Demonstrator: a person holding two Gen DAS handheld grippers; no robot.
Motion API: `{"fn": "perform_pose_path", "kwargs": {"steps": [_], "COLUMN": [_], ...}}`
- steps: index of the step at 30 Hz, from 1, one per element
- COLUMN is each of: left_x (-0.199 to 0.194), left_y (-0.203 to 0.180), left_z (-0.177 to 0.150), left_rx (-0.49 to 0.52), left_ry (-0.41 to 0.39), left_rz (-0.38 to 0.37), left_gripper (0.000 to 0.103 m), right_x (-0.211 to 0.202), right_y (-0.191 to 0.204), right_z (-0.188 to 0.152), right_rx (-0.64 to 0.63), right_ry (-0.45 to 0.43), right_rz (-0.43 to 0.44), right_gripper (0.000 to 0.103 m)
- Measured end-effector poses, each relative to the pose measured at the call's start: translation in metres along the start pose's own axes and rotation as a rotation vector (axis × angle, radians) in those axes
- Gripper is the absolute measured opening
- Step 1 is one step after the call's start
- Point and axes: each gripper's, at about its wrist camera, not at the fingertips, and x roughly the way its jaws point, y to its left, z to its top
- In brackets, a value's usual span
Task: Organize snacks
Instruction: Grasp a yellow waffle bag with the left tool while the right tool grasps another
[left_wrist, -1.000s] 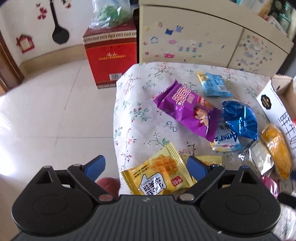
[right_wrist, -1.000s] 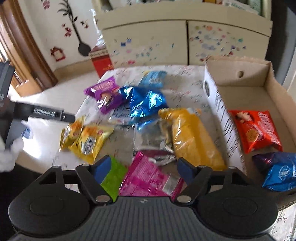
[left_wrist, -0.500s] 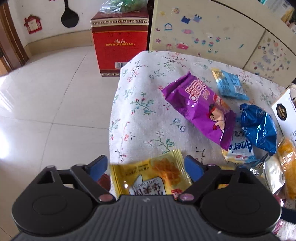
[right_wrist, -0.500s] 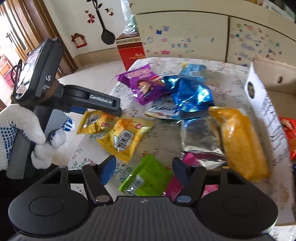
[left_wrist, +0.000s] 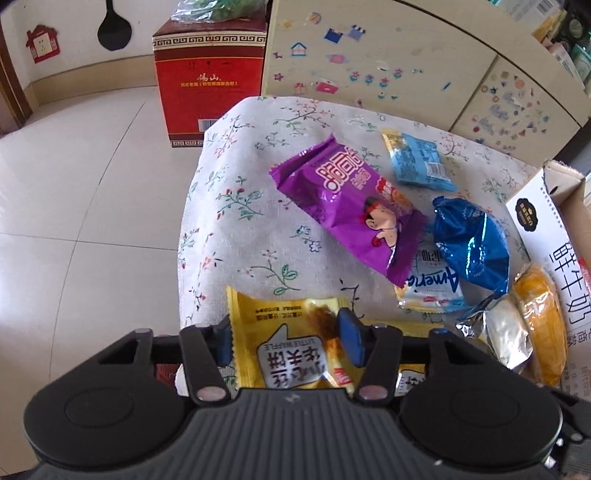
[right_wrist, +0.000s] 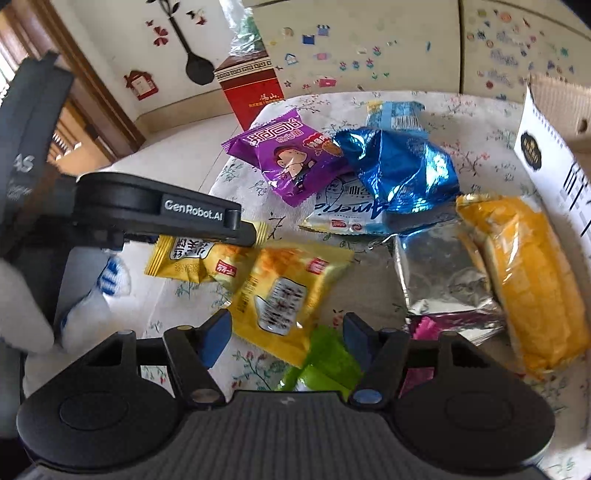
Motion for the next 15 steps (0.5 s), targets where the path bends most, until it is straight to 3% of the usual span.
{"fn": "perform_pose_path", "kwargs": {"steps": [10,15], "left_x": [0.000,0.001], "left_y": [0.000,-0.007], "left_z": [-0.002,-0.005], "left_rx": [-0.008,0.012], "left_ry": [-0.005,-0.007], "left_rz": [0.000,-0.006], "left_gripper": [0.053,0.054], "right_x": [0.011,0.016], "right_y": [0.003,0.012], "right_z": [0.010,0.009], "right_rx": [0.063,-0.016], "right_ry": [-0.032,-0.049], "right_rz": [-0.037,-0.108], "right_gripper": [0.077,0.072]}}
